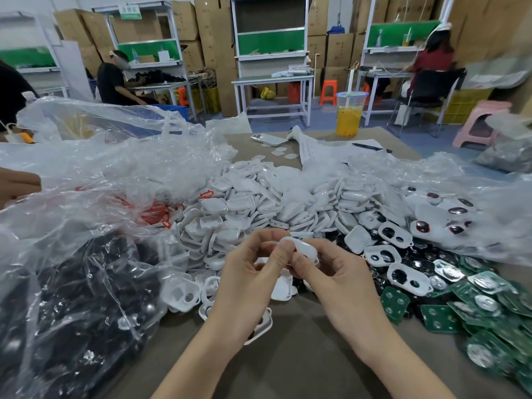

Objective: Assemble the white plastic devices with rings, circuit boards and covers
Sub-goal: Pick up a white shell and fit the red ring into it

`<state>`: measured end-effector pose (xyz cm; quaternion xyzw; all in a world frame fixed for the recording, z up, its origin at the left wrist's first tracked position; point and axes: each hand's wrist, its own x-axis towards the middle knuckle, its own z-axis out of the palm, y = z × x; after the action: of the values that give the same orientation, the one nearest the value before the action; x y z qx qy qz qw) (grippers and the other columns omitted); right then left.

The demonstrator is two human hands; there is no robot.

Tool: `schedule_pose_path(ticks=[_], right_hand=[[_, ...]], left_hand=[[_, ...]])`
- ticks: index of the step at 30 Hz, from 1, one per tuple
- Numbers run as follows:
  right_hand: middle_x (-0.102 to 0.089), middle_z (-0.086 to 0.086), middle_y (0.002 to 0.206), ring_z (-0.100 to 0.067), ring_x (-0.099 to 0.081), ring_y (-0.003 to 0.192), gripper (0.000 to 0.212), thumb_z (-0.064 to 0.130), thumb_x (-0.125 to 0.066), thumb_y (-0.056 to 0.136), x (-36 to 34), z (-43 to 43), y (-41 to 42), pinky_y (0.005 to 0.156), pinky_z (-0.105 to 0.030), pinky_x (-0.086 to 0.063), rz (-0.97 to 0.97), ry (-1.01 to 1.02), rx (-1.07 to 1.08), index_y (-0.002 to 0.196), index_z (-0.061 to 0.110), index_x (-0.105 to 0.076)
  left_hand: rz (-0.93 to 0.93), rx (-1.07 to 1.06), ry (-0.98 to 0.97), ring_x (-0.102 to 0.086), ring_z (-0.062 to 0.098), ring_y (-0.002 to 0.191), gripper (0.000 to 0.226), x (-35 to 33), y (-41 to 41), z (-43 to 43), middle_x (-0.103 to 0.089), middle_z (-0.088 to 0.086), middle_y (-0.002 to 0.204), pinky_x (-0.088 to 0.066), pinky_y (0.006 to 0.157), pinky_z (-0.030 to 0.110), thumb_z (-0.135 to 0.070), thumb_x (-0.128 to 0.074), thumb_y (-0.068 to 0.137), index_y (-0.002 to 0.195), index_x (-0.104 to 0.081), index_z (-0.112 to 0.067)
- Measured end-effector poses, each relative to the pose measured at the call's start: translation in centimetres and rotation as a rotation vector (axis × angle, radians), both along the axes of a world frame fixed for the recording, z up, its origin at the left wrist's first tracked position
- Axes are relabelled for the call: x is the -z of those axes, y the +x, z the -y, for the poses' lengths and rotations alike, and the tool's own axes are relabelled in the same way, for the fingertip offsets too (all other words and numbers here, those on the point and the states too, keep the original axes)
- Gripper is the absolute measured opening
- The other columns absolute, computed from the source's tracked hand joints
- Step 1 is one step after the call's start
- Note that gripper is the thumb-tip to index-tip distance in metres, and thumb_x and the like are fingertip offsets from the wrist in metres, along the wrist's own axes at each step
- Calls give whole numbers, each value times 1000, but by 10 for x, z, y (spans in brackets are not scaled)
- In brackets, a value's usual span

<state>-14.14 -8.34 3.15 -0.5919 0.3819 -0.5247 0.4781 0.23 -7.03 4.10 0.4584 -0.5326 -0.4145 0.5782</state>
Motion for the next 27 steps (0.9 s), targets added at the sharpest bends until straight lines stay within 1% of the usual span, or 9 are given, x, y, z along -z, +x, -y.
schedule_pose_path(ticks=[3,6,7,9,11,13,16,21,27], right_hand=[[-77,1,90,-28,-71,90,10,29,-71,91,1,0,0,81,-39,-56,-1,2,-8,100,32,-76],[-77,1,92,-28,-72,90,12,28,-71,91,0,1,-1,81,-37,-58,2,6,-9,100,33,-76],[-78,1,93,-26,-73,91,12,29,-71,90,-1,2,-1,81,-35,-60,22,17,-15,101,33,-77],[-78,0,96,-20,-75,91,16,31,-71,87,-3,3,-2,77,-23,-59,117,69,-45,101,31,-78],[-78,-4,100,-18,-75,95,19,30,-70,85,-5,4,-3,78,-16,-56,233,135,-86,102,27,-79],[-78,-8,103,-20,-74,99,22,27,-70,86,-5,6,-4,81,-18,-57,290,175,-99,105,20,-79],[-77,-11,102,-23,-75,96,27,21,-72,85,-4,6,-2,79,-20,-58,302,204,-71,111,16,-76],[-78,-7,97,-21,-76,90,20,14,-69,91,-5,5,-1,74,-17,-57,246,163,-27,110,15,-75],[-78,-4,100,-19,-75,92,18,21,-68,91,-6,4,-1,76,-19,-58,207,116,-51,107,17,-76]], left_hand=[[24,-16,-3,-66,7,67,21,1,-1,0,-71,-5,80,-53,58,25,-48,-68,82,96,-72,-32],[8,-45,-8,-66,5,66,20,1,-2,0,-72,-8,79,-54,60,24,-45,-67,81,95,-73,-32],[4,-51,-16,-66,3,67,21,1,-2,0,-73,-10,79,-54,61,22,-44,-67,81,96,-74,-31],[26,-58,-26,-66,-2,71,26,1,-2,0,-74,-13,84,-52,63,17,-42,-65,83,104,-75,-30],[69,-38,-25,-68,-4,82,27,2,-3,0,-75,-16,98,-52,67,15,-35,-66,89,115,-72,-29],[113,-41,-25,-69,0,97,23,3,-5,0,-72,-18,110,-54,79,21,-27,-65,96,118,-70,-33],[150,-100,-17,-69,4,96,24,6,-6,2,-72,-18,109,-56,86,36,-26,-64,98,109,-71,-45],[169,-157,-37,-71,8,88,26,8,-7,3,-74,-13,103,-57,87,45,-25,-66,98,105,-70,-50],[169,-196,-84,-71,11,85,18,9,-8,3,-72,-9,98,-58,82,48,-33,-69,93,100,-73,-49]])
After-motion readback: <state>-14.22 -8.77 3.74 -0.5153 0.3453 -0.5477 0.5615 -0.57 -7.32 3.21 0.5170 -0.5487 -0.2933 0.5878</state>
